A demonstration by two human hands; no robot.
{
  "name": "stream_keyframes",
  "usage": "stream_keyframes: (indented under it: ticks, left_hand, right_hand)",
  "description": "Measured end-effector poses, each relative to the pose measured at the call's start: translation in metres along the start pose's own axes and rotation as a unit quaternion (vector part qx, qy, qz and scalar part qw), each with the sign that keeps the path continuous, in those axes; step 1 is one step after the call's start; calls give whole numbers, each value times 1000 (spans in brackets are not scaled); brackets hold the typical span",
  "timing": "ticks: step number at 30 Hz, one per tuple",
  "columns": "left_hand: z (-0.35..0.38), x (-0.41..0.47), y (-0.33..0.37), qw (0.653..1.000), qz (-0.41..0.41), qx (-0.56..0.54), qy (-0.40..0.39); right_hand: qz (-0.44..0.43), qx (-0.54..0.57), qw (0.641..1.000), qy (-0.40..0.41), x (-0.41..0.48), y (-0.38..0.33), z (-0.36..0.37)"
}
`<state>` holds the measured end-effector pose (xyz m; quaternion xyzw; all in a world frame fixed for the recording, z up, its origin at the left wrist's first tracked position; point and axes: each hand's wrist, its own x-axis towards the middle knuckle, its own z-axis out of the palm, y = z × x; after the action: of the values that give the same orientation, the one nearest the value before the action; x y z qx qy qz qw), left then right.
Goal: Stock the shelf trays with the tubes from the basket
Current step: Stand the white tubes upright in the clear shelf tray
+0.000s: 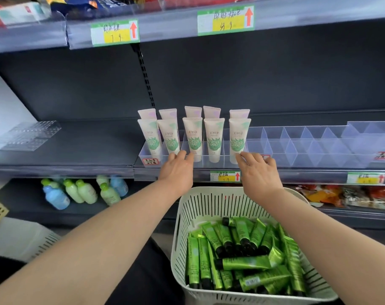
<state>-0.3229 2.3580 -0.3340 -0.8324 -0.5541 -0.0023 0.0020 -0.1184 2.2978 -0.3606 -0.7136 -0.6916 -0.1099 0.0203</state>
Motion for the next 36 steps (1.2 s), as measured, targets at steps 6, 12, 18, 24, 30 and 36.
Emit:
stream_keyframes:
  ticks: [6, 12, 18, 24, 30, 36]
  left_hand:
    - [6, 1, -3, 1000, 6, 27, -3]
    - [6, 10, -2, 998, -11, 65, -4]
    - [10, 18, -10, 997, -11, 70, -3]
    - [12, 23, -24, 998, -14, 53, -8]
    - [10, 24, -36, 998, -32, 62, -8]
    - [10, 24, -48, 996, -62, 63, -7]
  right_hand:
    - [1, -9, 1000, -12, 0, -7, 3]
    - [6, -13, 1000, -16, 7, -17, 1]
    - [31, 6, 999, -37, 18, -31, -1]
    - [54, 31, 996, -56, 33, -36, -5]
    - [25, 101, 994, -43, 40, -49, 2]
    - [0, 102, 994, -49, 50, -62, -2]
